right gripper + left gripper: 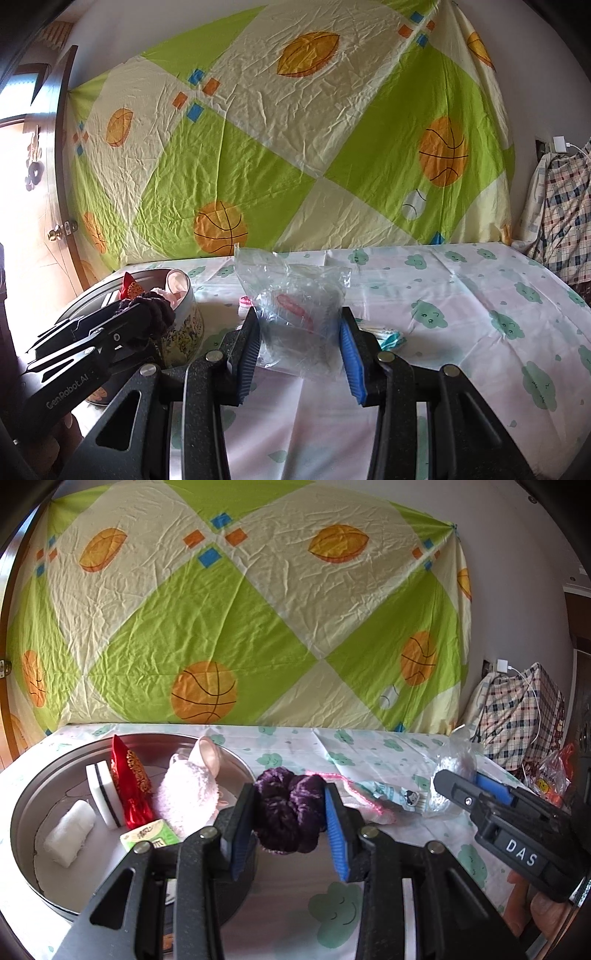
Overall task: Organize soft objects
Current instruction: 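Carry the scrunchie and plastic bag with both grippers over the tin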
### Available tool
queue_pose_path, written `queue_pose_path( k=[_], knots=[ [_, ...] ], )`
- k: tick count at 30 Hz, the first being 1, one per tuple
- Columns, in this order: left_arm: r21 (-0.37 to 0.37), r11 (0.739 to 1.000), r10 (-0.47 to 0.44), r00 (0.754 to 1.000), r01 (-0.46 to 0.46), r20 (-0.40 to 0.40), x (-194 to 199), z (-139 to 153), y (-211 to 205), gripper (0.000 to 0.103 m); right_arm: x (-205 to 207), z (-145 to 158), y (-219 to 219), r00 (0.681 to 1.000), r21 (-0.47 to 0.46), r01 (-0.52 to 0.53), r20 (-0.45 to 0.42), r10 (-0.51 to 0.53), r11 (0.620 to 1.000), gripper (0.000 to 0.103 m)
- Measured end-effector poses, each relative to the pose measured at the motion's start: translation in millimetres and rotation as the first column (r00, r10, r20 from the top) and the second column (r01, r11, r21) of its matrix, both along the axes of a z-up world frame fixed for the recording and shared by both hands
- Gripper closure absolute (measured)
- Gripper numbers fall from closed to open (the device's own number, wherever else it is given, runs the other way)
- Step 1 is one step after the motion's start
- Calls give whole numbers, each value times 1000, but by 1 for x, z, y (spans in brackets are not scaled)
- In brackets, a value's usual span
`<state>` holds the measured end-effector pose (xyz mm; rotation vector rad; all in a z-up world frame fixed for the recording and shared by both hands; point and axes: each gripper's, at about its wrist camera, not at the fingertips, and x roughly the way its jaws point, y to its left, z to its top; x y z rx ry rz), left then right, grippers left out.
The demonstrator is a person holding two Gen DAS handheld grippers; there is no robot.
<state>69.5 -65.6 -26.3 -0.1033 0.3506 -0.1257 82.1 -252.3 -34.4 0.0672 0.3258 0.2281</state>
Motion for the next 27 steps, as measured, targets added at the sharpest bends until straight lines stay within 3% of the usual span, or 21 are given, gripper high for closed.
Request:
queue_pose_path(
  k=[27],
  knots=[
    [-30, 998, 55, 998, -55, -5, -1, -1, 37, 67, -5, -1, 52, 994, -42, -108, 10, 108, 993, 60]
  ],
)
